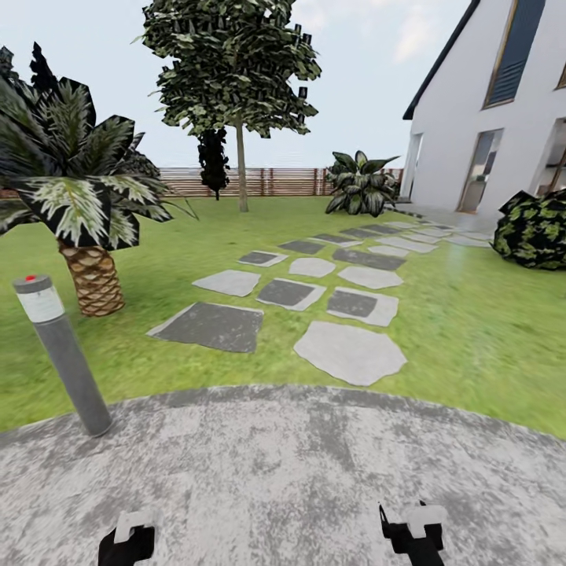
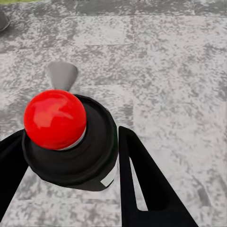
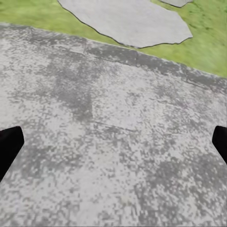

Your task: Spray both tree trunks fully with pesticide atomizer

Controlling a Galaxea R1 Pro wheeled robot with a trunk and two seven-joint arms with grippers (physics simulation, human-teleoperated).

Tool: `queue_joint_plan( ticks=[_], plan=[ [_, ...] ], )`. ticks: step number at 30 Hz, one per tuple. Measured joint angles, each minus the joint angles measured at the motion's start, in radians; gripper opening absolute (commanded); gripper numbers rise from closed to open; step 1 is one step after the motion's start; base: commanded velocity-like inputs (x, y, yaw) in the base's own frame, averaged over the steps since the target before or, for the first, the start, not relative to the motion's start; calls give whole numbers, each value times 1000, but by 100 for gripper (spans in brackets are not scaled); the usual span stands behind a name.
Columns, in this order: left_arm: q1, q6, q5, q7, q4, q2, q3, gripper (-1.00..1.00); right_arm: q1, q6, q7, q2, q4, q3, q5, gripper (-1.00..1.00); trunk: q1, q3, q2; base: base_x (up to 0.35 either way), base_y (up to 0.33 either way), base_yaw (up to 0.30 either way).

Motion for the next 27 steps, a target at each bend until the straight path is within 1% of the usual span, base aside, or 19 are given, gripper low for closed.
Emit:
queue_joint_plan(
  ticks=[14,18,27],
  plan=[
    [0,0,-1,0,0,0,0,-100,1,0,0,-2,0,-1,0,100,0,-12,0,316,-139,238],
    [0,0,-1,0,0,0,0,-100,1,0,0,-2,0,-1,0,100,0,-14,0,311,-151,80],
    [0,0,-1,0,0,0,0,-100,1,0,0,-2,0,-1,1,100,0,-15,0,299,-166,9]
  ],
)
